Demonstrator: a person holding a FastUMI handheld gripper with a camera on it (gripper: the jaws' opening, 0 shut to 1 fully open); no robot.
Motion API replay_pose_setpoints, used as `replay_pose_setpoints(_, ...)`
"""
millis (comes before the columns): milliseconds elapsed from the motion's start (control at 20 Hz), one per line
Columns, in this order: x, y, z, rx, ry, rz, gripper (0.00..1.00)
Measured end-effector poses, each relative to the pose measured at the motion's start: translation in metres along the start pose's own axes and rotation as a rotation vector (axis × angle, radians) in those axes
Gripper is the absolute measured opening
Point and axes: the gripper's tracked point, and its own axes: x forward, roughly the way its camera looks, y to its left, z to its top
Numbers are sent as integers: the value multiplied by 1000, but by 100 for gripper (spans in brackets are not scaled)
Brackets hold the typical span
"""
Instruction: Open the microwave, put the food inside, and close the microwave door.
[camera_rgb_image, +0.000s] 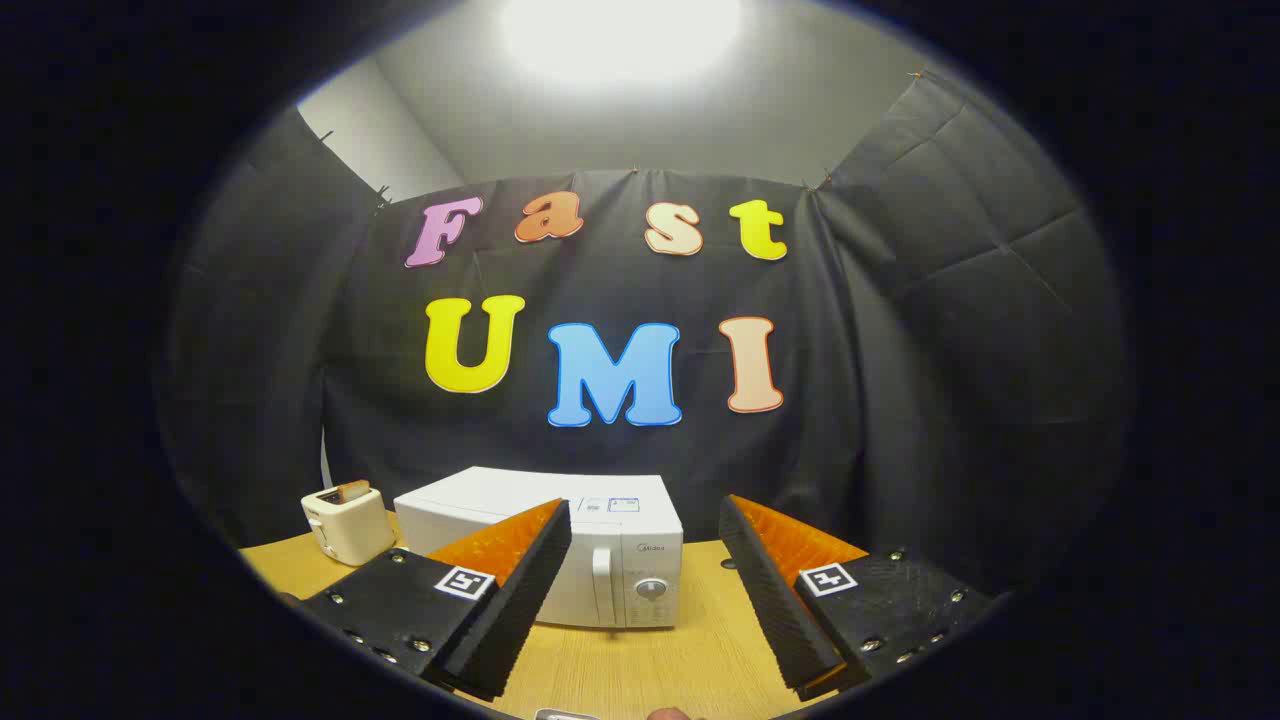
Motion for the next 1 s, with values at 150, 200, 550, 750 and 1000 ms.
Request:
replay_pose_setpoints(150, 1, 3, -1, 4, -1, 5, 95)
replay_pose_setpoints(200, 2, 4, 0, 5, -1, 8, 95)
replay_pose_setpoints(550, 7, 12, -1, 14, -2, 25, 95)
replay_pose_setpoints(750, 13, 15, -2, 20, -4, 33, 95)
replay_pose_setpoints(1000, 30, 20, -9, 41, 5, 44, 95)
